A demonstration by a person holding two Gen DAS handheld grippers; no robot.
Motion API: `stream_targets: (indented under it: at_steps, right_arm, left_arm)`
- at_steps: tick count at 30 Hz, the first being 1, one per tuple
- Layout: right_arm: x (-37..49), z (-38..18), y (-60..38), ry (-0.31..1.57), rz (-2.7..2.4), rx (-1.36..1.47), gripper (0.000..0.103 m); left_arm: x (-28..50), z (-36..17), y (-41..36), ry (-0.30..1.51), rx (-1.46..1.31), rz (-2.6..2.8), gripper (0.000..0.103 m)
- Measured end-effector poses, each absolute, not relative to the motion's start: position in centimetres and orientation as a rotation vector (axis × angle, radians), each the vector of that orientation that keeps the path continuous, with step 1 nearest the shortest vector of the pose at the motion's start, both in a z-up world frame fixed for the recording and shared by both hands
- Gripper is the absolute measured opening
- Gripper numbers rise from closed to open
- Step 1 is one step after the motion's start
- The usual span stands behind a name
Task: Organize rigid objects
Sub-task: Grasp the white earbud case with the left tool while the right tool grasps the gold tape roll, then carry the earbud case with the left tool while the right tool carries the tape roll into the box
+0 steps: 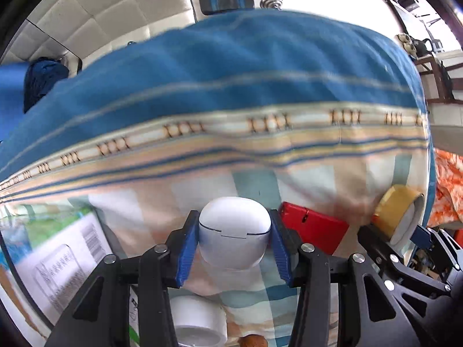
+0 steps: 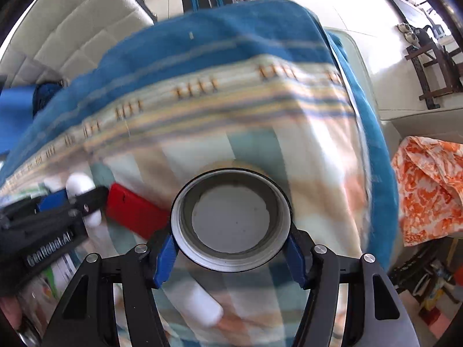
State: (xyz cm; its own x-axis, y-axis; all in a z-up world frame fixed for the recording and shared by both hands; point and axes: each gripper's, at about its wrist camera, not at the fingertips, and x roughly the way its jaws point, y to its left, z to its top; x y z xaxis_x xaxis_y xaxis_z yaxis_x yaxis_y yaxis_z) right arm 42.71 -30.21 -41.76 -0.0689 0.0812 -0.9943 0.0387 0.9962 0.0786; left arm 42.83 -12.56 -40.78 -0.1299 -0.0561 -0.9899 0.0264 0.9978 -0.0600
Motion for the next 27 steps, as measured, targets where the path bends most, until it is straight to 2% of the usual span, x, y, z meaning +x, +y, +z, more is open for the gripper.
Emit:
stream_targets:
  at_steps: [13, 27]
  right_arm:
    - [42.6, -43.6, -31.0, 1.63, -0.029, 0.159, 0.066]
    - [38.6, -37.2, -30.7, 1.562, 0.023, 0.12, 0.066]
  left_arm:
    - [40.7, -39.9, -14.5, 1.647, 0.043, -0.049, 0.044]
    - [36.4, -34.0, -14.6, 1.57, -0.043, -0.097, 0.044]
